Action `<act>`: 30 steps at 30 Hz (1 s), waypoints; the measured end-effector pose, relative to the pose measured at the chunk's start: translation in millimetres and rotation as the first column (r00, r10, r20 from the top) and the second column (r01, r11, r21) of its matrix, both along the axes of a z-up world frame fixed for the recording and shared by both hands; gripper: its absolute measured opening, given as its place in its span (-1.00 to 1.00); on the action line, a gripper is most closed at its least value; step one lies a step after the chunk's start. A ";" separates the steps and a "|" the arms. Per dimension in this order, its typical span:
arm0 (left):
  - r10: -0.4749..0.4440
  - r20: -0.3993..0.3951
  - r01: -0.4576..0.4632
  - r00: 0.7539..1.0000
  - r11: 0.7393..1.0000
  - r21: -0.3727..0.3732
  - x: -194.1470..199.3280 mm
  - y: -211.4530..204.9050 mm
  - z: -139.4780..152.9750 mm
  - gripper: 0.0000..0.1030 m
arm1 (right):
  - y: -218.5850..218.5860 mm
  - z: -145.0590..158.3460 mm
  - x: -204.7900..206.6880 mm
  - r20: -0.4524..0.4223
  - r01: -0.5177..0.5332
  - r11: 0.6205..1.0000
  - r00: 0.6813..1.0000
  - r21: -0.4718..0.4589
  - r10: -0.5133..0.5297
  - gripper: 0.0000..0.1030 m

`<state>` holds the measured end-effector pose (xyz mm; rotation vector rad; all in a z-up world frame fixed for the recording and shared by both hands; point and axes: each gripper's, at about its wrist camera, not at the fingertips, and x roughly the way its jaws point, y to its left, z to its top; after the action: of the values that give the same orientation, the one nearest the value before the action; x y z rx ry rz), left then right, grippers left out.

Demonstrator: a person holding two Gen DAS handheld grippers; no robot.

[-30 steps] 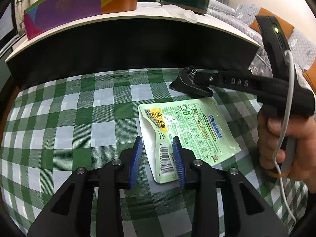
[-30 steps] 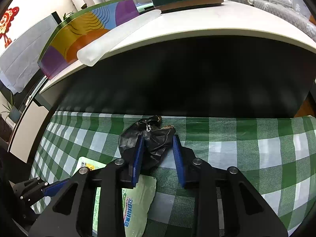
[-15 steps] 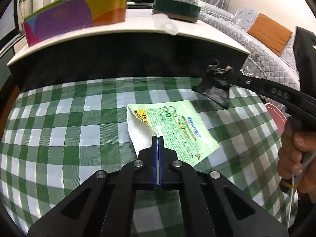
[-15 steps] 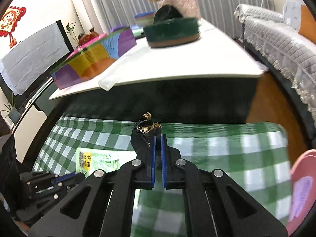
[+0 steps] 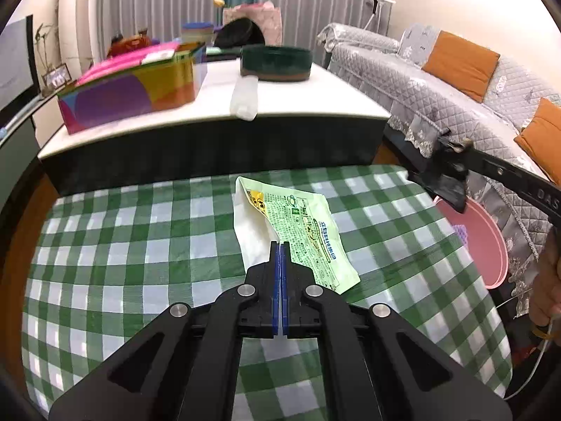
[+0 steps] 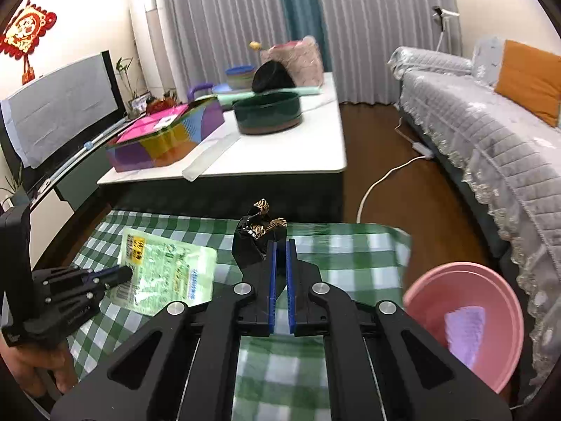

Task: Collect trash
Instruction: 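Carry the green packet and black bag in both grippers over the pink bucket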

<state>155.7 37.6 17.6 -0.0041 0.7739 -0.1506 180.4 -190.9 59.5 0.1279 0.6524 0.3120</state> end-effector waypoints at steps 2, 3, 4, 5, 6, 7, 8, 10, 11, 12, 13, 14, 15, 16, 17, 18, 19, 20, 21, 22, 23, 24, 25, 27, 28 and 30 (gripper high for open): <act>0.004 0.020 -0.004 1.000 1.000 -0.001 -7.6 -3.4 7.9 -0.99 | -12.4 5.5 -10.6 0.012 0.014 1.000 1.000 -0.005 -0.014 -0.90; 0.006 0.030 -0.006 1.000 1.000 -0.001 -10.7 -5.1 10.9 -0.99 | -19.0 8.6 -16.2 0.018 0.021 1.000 1.000 -0.008 -0.020 -0.90; 0.008 0.043 -0.008 0.999 1.000 0.001 -15.5 -7.7 15.2 -0.99 | -25.6 11.9 -21.6 0.024 0.026 1.000 0.999 -0.011 -0.026 -0.90; 0.009 0.054 -0.009 0.998 1.000 0.003 -19.3 -9.8 18.5 -0.99 | -30.5 14.8 -25.8 0.029 0.030 0.999 0.999 -0.016 -0.030 -0.90; 0.009 0.062 -0.009 0.998 1.000 0.004 -22.8 -11.1 21.2 -0.99 | -35.4 17.1 -29.2 0.036 0.034 0.999 0.999 -0.020 -0.033 -0.90; 0.009 0.075 -0.010 0.997 1.000 0.006 -27.7 -13.4 24.6 -0.99 | -39.9 19.7 -32.6 0.041 0.037 0.999 0.999 -0.024 -0.036 -0.90; 0.010 0.082 -0.011 0.997 1.000 0.008 -31.0 -16.0 26.0 -0.99 | -46.2 23.6 -37.2 0.049 0.041 0.999 0.998 -0.029 -0.039 -0.90; 0.014 0.100 -0.015 0.995 1.000 0.009 -39.3 -19.8 29.5 -0.99 | -55.8 29.0 -44.1 0.063 0.047 0.998 0.997 -0.032 -0.045 -0.90; 0.016 0.107 -0.017 0.994 1.000 0.006 -42.7 -20.6 31.2 -0.99 | -61.3 32.0 -47.8 0.071 0.053 0.998 0.996 -0.036 -0.050 -0.90; 0.020 0.114 -0.021 0.993 1.000 0.003 -46.4 -22.2 32.2 -0.99 | -65.5 33.5 -50.3 0.077 0.058 0.998 0.996 -0.036 -0.055 -0.90; 0.026 0.121 -0.026 0.992 1.000 0.000 -50.1 -24.4 32.9 -0.99 | -70.1 35.5 -53.5 0.084 0.064 0.997 0.995 -0.034 -0.061 -0.90; 0.029 0.126 -0.028 0.992 1.000 -0.004 -53.0 -26.5 33.5 -0.99 | -74.5 36.1 -56.3 0.090 0.069 0.997 0.994 -0.031 -0.066 -0.90; 0.029 0.130 -0.029 0.991 1.000 -0.004 -55.1 -28.9 33.9 -0.99 | -80.1 35.8 -59.4 0.096 0.080 0.996 0.992 -0.024 -0.078 -0.90; 0.030 0.137 -0.030 0.990 1.000 -0.001 -57.9 -31.8 34.3 -0.99 | -83.3 35.0 -61.4 0.098 0.090 0.996 0.991 -0.017 -0.087 -0.90; 0.029 0.142 -0.030 0.989 1.000 0.002 -59.4 -33.8 34.3 -0.99 | -88.7 33.3 -63.4 0.099 0.100 0.995 0.990 -0.004 -0.099 -0.90; 0.028 0.149 -0.029 0.988 1.000 0.007 -61.6 -37.2 34.2 -0.99 | -91.5 33.0 -64.8 0.103 0.104 0.995 0.989 0.004 -0.104 -0.90; 0.028 0.154 -0.030 0.988 0.999 0.012 -63.6 -39.8 34.0 -0.99 | -94.8 32.7 -67.5 0.114 0.110 0.994 0.987 0.008 -0.110 -0.90; 0.026 0.157 -0.029 0.987 0.999 0.017 -65.5 -42.4 33.4 -0.99 | -96.8 32.6 -70.5 0.127 0.115 0.993 0.985 0.004 -0.115 -0.90; 0.025 0.158 -0.029 0.987 0.999 0.021 -67.0 -44.4 32.6 -0.99 | -98.5 32.6 -72.6 0.136 0.118 0.993 0.984 0.002 -0.117 -0.90; 0.024 0.159 -0.028 0.987 0.999 0.025 -68.2 -46.5 32.1 -0.99 | -100.5 33.1 -74.5 0.144 0.120 0.993 0.982 0.000 -0.119 -0.90; 0.023 0.160 -0.028 0.987 0.999 0.029 -69.2 -49.1 31.1 -0.99 | -103.5 32.6 -76.5 0.153 0.123 0.992 0.981 -0.003 -0.121 -0.90; 0.022 0.160 -0.027 0.987 0.999 0.030 -69.8 -50.9 30.4 -0.99 | -104.3 32.3 -77.6 0.157 0.127 0.992 0.980 -0.008 -0.124 -0.90; 0.022 0.160 -0.027 0.987 0.999 0.031 -69.8 -53.2 29.9 -0.99 | -106.3 31.7 -78.7 0.161 0.131 0.991 0.979 -0.014 -0.127 -0.90; 0.019 0.160 -0.024 0.987 0.999 0.032 -69.5 -58.1 29.2 -0.99 | -110.8 29.7 -80.9 0.169 0.140 0.990 0.977 -0.028 -0.134 -0.90; 0.015 0.161 -0.021 0.987 0.999 0.034 -69.2 -61.2 29.0 -0.99 | -113.3 28.9 -81.7 0.171 0.146 0.989 0.976 -0.034 -0.138 -0.90; 0.007 0.162 -0.013 0.987 0.999 0.039 -68.9 -67.0 28.5 -0.99 | -119.6 26.7 -83.1 0.172 0.158 0.987 0.974 -0.038 -0.149 -0.90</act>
<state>86.7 -29.4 46.2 0.0416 0.6147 -0.1242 97.3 -310.5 86.1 0.1007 0.4791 0.1547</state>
